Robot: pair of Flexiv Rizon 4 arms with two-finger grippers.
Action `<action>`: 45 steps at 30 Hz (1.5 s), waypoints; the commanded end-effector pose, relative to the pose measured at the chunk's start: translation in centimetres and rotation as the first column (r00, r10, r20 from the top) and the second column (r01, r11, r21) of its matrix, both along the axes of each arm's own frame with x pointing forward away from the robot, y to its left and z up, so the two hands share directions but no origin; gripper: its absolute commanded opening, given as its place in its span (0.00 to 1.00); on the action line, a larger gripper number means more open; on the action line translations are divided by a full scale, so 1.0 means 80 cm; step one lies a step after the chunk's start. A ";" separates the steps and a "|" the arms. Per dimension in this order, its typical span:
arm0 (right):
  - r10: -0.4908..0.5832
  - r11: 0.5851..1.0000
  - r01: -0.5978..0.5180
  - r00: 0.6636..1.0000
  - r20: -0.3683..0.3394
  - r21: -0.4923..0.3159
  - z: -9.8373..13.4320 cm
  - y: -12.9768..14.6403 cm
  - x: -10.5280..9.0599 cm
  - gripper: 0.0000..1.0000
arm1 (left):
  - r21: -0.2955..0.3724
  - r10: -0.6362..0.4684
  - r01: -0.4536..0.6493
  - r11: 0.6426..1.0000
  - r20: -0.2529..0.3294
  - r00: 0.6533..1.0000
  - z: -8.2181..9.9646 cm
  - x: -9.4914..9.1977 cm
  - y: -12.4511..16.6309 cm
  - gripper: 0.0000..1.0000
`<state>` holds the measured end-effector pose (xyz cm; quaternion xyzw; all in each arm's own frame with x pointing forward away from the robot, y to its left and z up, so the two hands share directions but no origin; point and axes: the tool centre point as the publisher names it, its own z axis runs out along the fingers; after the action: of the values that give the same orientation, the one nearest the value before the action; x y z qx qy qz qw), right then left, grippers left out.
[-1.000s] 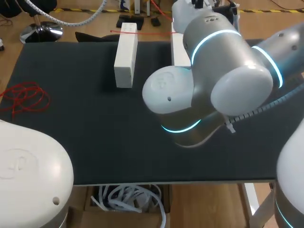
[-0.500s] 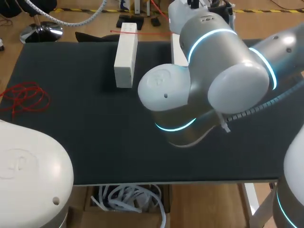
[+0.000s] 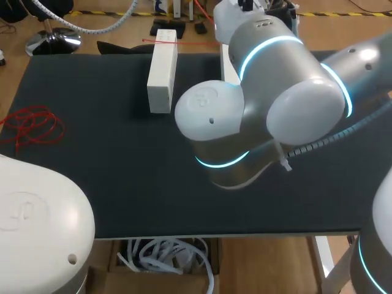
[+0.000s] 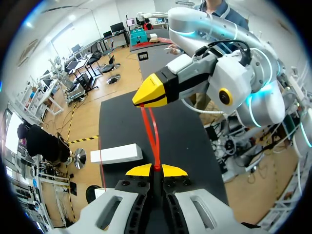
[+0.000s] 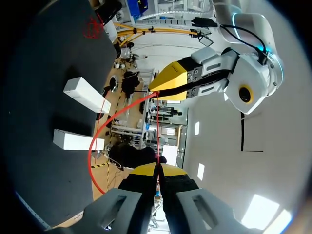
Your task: Grab the tape and strap the tape.
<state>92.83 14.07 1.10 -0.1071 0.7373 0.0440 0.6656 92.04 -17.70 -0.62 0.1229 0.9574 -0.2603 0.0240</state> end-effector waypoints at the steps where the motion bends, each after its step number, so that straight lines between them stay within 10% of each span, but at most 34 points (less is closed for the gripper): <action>1: -0.002 1.000 0.002 1.000 -0.007 -0.007 0.003 0.005 -0.001 0.00 | 0.004 0.001 -0.001 1.000 0.000 1.000 0.001 0.000 0.000 0.00; 45: -0.043 0.999 0.043 0.999 0.000 -0.017 0.005 -0.002 -0.001 0.00 | 0.004 0.001 -0.001 1.000 0.000 1.000 0.001 0.000 0.000 0.00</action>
<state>92.76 13.71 1.18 -0.0971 0.7376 0.0268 0.6676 92.04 -17.70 -0.62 0.1230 0.9574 -0.2603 0.0239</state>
